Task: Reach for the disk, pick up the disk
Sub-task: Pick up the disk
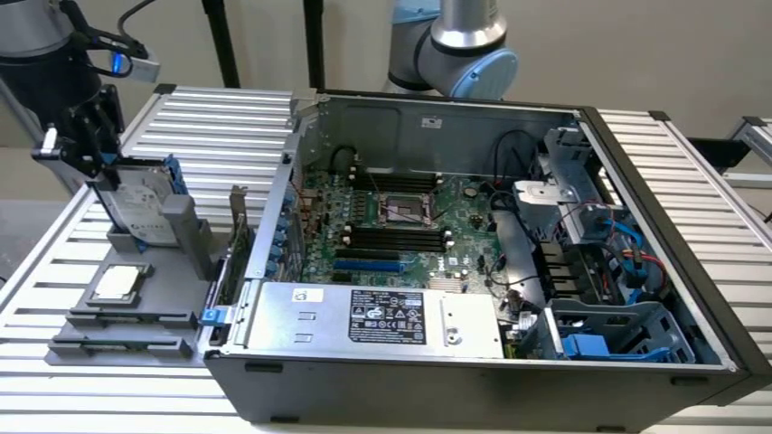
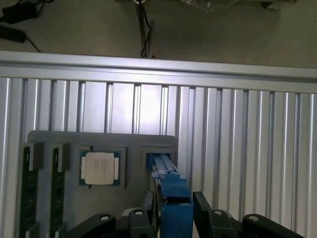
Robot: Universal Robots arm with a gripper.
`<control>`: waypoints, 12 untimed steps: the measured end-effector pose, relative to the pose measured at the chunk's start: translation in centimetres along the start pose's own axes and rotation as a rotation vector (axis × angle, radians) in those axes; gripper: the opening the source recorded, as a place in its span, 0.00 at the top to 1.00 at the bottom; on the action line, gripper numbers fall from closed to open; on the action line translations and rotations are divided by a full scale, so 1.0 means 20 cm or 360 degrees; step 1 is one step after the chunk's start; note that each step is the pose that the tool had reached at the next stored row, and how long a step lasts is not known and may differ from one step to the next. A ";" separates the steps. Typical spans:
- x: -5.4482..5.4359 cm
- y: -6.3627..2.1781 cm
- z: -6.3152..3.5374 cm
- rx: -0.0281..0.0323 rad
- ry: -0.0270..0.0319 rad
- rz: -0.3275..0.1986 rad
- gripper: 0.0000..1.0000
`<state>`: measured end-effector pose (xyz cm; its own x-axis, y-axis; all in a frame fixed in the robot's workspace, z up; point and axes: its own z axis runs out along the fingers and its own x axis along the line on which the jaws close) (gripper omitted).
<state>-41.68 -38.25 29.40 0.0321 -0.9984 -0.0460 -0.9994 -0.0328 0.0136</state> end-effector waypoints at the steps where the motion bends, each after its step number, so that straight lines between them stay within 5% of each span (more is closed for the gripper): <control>1: 0.00 0.000 0.000 -0.00001 -0.00012 0.0000 0.64; 12: 0.03 0.001 -0.001 0.00007 -0.00170 0.0000 0.66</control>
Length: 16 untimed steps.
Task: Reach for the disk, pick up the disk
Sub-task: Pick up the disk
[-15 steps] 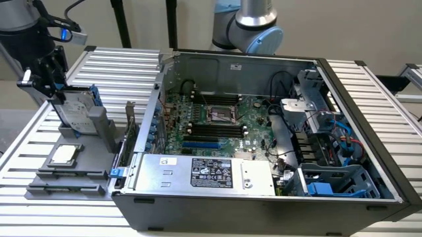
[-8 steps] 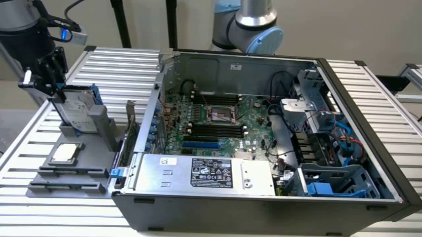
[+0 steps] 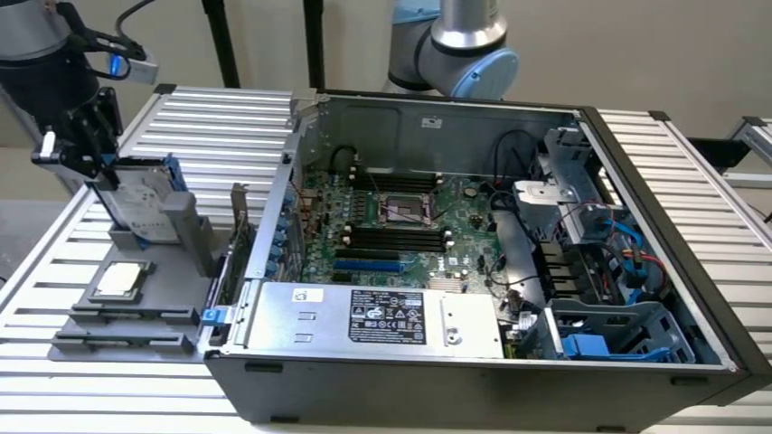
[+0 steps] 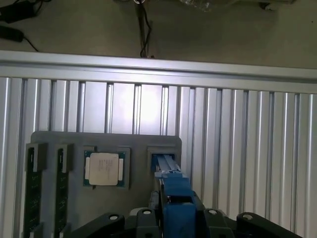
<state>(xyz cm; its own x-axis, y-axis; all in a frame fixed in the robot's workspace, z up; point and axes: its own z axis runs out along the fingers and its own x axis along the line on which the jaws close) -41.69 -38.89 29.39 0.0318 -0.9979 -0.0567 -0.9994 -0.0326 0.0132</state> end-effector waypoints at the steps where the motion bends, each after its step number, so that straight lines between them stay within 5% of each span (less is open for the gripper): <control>1: 0.01 0.000 -0.001 0.00000 -0.00014 0.0001 0.66; 16: 0.04 0.001 -0.002 0.00007 -0.00209 0.0004 0.67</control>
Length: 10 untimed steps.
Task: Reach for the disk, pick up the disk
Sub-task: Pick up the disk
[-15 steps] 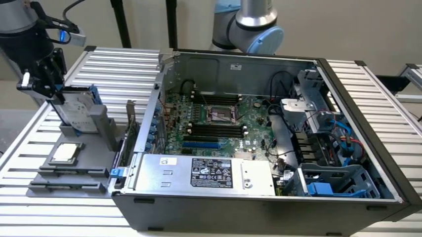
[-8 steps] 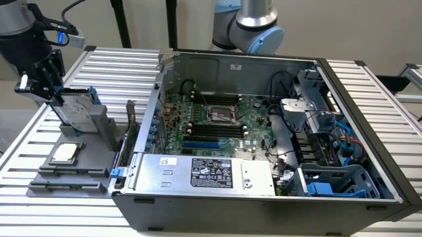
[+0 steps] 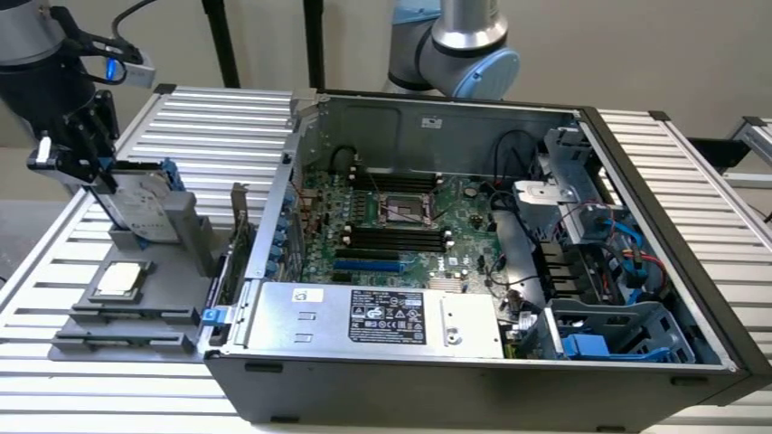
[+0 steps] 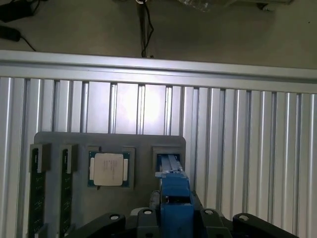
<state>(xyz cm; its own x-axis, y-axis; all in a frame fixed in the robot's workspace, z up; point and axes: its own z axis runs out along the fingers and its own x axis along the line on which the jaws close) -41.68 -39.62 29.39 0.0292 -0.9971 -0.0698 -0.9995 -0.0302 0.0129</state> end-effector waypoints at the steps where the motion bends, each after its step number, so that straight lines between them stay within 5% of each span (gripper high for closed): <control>1: 0.00 0.000 0.000 0.00000 0.00000 0.0000 0.67; 10: 0.00 -0.002 -0.023 0.00000 0.00000 0.0000 0.67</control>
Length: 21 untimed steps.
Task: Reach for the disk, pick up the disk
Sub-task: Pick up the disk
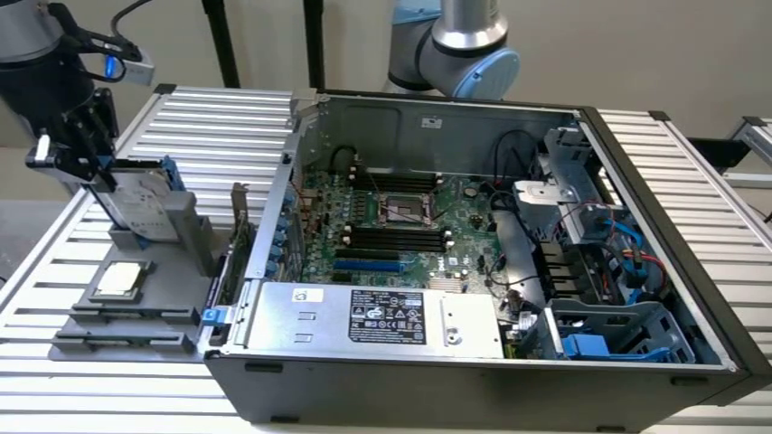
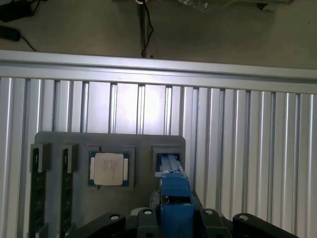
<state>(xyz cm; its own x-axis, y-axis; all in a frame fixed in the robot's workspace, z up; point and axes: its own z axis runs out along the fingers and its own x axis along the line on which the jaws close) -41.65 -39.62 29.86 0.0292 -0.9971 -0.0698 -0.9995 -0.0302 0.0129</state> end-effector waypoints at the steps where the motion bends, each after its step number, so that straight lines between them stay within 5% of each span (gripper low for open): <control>1: 0.00 -0.001 -0.010 0.00001 0.00000 0.0000 0.67; 7: -0.01 -0.017 -0.093 0.00001 -0.00025 0.0000 0.67; 21: -0.02 -0.095 -0.411 0.00001 -0.00151 -0.0004 0.67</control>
<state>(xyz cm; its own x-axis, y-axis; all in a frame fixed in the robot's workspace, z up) -39.65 -39.63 38.07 0.0319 -0.9963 -0.0793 -0.9994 -0.0330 0.0126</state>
